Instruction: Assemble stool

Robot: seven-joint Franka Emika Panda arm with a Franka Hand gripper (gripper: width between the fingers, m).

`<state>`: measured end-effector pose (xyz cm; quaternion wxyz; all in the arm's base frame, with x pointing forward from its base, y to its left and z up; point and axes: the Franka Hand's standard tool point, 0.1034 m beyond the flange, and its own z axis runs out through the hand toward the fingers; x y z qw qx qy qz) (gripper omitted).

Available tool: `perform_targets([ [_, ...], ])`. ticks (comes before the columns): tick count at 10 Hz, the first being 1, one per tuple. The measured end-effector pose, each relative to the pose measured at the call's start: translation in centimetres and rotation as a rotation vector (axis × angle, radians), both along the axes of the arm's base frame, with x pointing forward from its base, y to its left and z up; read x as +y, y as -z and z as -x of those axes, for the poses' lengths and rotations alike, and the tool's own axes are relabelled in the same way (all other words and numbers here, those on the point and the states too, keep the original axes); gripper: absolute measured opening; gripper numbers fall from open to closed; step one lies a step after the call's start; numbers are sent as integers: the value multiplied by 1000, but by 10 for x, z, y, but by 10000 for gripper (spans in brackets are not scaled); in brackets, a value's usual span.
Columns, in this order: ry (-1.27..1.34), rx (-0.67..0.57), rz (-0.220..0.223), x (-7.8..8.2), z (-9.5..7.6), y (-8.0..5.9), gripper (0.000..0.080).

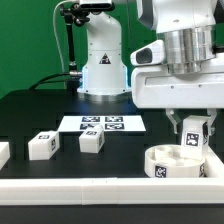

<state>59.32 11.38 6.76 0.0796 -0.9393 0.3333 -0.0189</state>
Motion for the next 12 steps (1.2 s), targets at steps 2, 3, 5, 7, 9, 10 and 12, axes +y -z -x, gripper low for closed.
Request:
perform_targets([
  [2, 161, 24, -31, 0, 0, 0, 340],
  [3, 259, 39, -62, 0, 0, 0, 340],
  [5, 483, 60, -119, 0, -1, 0, 340],
  [7, 658, 83, -160, 2, -1, 1, 340],
  [9, 775, 127, -182, 1, -1, 0, 340],
  [10, 758, 160, -148, 8, -2, -4, 340],
  [12, 889, 181, -172, 9, -3, -3, 340],
])
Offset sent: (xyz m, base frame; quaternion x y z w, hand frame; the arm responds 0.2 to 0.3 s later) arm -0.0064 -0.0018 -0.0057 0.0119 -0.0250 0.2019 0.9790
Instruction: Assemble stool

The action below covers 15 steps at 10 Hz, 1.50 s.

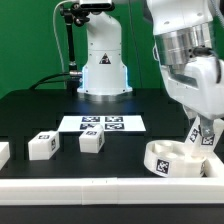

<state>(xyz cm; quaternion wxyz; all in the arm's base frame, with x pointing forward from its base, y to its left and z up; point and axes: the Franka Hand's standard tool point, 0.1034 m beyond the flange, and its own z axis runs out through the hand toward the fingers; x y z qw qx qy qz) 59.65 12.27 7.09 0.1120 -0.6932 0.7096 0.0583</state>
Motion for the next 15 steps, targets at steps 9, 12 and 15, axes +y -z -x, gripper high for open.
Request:
perform_targets([
  [9, 630, 58, -97, -7, 0, 4, 340],
  [12, 590, 51, -97, -6, 1, 3, 525],
  [15, 376, -30, -90, -22, -6, -24, 641],
])
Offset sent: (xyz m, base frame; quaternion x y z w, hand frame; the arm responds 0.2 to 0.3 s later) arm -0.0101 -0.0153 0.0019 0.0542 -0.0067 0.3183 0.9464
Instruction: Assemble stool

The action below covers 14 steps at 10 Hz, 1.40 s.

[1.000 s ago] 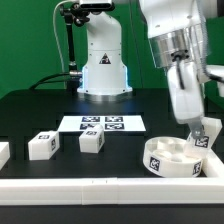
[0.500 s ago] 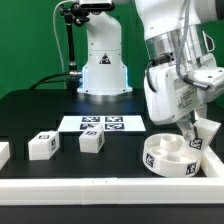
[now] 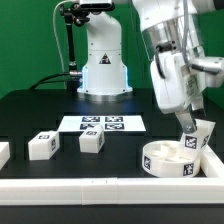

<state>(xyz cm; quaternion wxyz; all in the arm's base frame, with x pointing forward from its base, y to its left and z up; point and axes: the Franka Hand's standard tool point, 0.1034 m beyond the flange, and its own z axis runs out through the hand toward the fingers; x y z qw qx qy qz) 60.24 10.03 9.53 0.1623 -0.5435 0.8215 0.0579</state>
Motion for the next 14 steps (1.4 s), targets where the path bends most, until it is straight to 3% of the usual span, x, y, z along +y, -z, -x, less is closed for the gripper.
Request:
perform_targets([
  [1, -35, -15, 2, -14, -4, -12, 648],
  [2, -11, -5, -13, -10, -7, -19, 648],
  [3, 0, 13, -23, 6, -4, -20, 649],
  [8, -51, 1, -11, 3, -3, -17, 649],
  [10, -294, -62, 48, -29, -2, -13, 649],
  [12, -456, -74, 67, -55, -5, -15, 649],
  [13, -452, -82, 75, -66, -9, -15, 649],
  [14, -467, -84, 77, -64, -8, -14, 649],
])
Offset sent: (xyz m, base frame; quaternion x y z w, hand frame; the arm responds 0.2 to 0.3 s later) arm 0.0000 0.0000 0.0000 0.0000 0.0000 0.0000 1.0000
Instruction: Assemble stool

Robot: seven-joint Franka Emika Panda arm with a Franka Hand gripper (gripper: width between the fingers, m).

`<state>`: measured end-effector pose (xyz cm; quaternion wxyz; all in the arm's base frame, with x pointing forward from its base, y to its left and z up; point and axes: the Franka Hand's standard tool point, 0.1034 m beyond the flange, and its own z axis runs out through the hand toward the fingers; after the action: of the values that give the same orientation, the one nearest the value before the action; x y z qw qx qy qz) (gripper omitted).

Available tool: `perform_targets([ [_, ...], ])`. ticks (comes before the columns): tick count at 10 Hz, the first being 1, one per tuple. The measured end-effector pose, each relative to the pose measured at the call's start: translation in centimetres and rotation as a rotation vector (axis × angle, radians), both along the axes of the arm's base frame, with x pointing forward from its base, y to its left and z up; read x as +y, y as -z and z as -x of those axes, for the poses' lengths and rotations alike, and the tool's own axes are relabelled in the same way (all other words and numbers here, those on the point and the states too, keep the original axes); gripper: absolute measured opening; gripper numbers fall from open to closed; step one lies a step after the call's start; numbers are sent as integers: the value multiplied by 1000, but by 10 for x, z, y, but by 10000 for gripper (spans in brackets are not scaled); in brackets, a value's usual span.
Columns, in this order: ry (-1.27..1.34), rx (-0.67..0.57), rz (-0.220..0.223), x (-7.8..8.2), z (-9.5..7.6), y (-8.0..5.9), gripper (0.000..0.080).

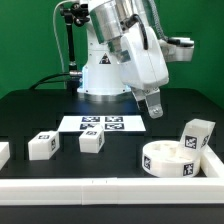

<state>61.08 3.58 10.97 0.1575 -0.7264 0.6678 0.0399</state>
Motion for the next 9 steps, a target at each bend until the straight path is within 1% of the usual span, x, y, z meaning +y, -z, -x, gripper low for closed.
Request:
perform_targets([
  [2, -16, -4, 3, 1, 0, 0, 649],
  [3, -138, -23, 27, -1, 1, 1, 649],
  [4, -333, -17, 82, -9, 2, 5, 649],
  [5, -470, -24, 131, -13, -1, 6, 649],
  [6, -613, -36, 176, -14, 0, 8, 649],
  [7, -698, -43, 195, -12, 1, 10, 649],
  [9, -847, -80, 206, -13, 1, 11, 649],
])
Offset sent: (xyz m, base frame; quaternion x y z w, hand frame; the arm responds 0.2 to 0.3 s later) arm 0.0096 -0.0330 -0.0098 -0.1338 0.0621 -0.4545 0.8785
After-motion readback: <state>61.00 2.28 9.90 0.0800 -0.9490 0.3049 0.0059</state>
